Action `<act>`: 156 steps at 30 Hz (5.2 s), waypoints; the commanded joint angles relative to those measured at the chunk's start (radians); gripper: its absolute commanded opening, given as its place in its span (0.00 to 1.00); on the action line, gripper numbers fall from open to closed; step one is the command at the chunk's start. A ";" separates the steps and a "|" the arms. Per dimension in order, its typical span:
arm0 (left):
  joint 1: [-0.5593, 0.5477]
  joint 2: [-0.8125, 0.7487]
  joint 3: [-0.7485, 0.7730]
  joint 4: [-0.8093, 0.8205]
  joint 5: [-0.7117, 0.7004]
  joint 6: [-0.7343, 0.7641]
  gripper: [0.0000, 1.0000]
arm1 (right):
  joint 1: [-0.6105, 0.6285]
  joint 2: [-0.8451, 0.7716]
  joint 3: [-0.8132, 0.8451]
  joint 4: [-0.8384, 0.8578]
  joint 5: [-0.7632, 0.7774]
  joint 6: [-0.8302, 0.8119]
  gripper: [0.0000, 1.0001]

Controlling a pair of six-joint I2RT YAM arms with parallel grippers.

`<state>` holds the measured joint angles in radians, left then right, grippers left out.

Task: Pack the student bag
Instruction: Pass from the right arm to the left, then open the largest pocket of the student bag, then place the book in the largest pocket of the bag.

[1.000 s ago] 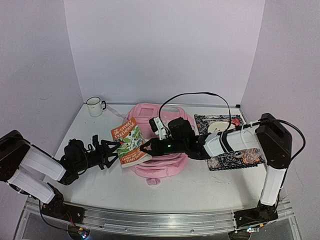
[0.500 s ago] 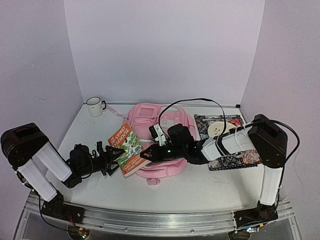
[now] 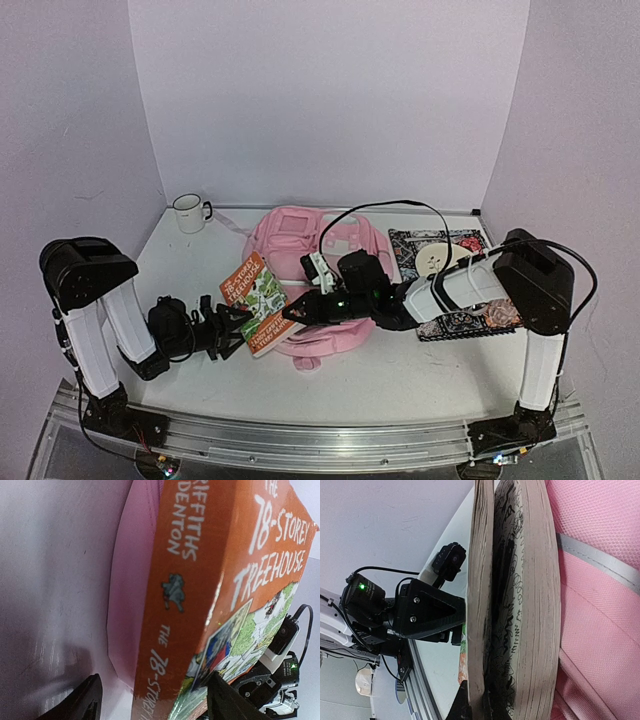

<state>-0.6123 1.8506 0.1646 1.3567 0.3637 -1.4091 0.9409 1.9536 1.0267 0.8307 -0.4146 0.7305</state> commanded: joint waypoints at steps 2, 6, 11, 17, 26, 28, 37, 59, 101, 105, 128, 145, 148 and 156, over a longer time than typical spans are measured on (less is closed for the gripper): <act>-0.021 0.036 0.030 0.370 0.078 -0.038 0.58 | -0.010 0.010 0.006 0.051 -0.005 0.008 0.00; -0.033 -0.038 0.017 0.369 0.055 -0.028 0.46 | -0.011 0.005 0.004 0.049 0.005 0.009 0.00; -0.034 -0.106 -0.010 0.369 0.040 -0.026 0.34 | -0.012 0.008 0.011 0.029 0.011 0.009 0.00; -0.033 -0.201 -0.048 0.368 0.010 -0.020 0.15 | -0.012 -0.010 0.027 -0.036 0.037 -0.037 0.02; -0.032 -0.283 -0.063 0.351 -0.028 -0.020 0.00 | -0.012 -0.082 0.074 -0.264 0.111 -0.243 0.22; -0.030 -0.300 -0.073 0.347 -0.045 -0.009 0.00 | -0.012 -0.108 0.093 -0.348 0.146 -0.305 0.28; 0.075 -0.463 -0.076 0.161 -0.028 0.026 0.00 | -0.012 -0.181 0.157 -0.694 0.265 -0.638 0.51; 0.287 -0.535 -0.005 -0.082 0.132 0.096 0.00 | 0.070 -0.046 0.324 -0.969 0.484 -0.979 0.63; 0.299 -0.817 -0.034 -0.471 0.190 0.149 0.00 | 0.102 -0.138 0.432 -0.925 0.717 -1.013 0.00; 0.298 -0.876 -0.043 -0.526 0.208 0.142 0.00 | 0.099 -0.181 0.433 -0.857 0.809 -0.965 0.00; 0.276 -1.119 -0.033 -0.875 0.285 0.122 0.00 | 0.057 -0.123 0.678 -0.751 0.919 -0.797 0.00; -0.020 -0.842 0.272 -0.859 0.196 0.149 0.00 | 0.058 -0.131 0.652 -0.714 0.798 -0.781 0.00; -0.022 -0.756 0.318 -0.851 0.230 0.138 0.00 | 0.057 -0.140 0.643 -0.706 0.778 -0.775 0.00; -0.032 -0.621 0.367 -0.791 0.188 0.113 0.00 | 0.058 -0.183 0.620 -0.687 0.737 -0.769 0.00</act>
<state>-0.6383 1.2080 0.4517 0.4033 0.5688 -1.2893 0.9993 1.8477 1.6404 0.0099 0.3404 -0.0653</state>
